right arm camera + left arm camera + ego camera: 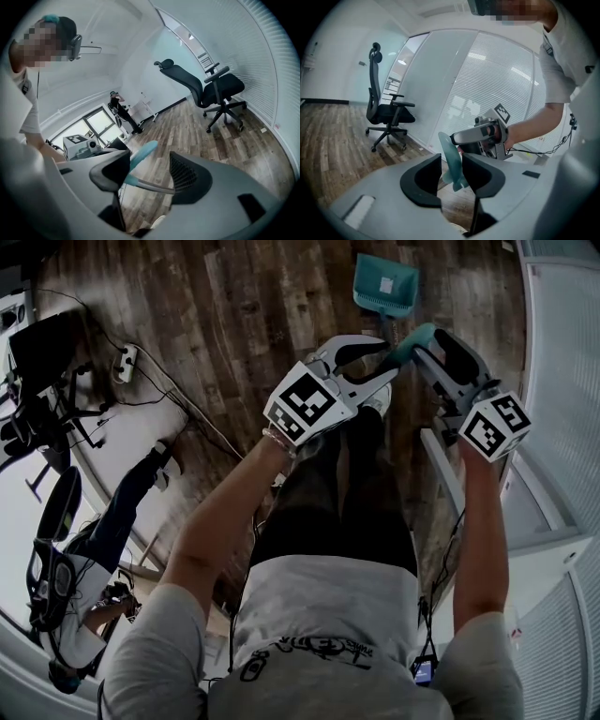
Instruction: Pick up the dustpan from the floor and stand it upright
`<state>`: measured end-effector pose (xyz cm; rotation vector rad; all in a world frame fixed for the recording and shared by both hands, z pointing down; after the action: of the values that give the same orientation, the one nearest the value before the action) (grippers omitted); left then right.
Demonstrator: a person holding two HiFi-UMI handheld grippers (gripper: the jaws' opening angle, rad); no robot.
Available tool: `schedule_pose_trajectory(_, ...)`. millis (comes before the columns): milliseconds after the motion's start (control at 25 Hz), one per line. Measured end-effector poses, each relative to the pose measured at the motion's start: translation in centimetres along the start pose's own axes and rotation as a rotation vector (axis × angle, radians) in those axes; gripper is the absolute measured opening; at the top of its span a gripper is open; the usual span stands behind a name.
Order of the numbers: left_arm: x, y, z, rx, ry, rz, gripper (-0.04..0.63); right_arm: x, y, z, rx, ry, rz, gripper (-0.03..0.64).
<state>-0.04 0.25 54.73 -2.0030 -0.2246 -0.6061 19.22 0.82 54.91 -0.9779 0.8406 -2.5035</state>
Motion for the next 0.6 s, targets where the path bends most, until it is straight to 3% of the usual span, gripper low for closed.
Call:
schedule_pose_trajectory(320,-1.3,0.8,-0.5,-0.042,0.056,-0.019,0.127,-1.8,1.1,-1.7,-0.091,-0.037,0.003,0.227)
schedule_pose_trajectory(600,-4.1,3.8,0.6,-0.035,0.099,0.018,0.127,-4.2,4.4,-5.0,-0.172,-0.065,0.04,0.225)
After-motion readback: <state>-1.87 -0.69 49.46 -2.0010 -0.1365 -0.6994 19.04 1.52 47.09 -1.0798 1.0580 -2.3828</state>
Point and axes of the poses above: the fingertips, and each gripper's own axes: x forward along the fingers, z to its right, y out of its top, the point moved 9 cm from there along -x, backward along the fingers, and after that the axes turned 9 degrees about -z, right-handed, at the moved point
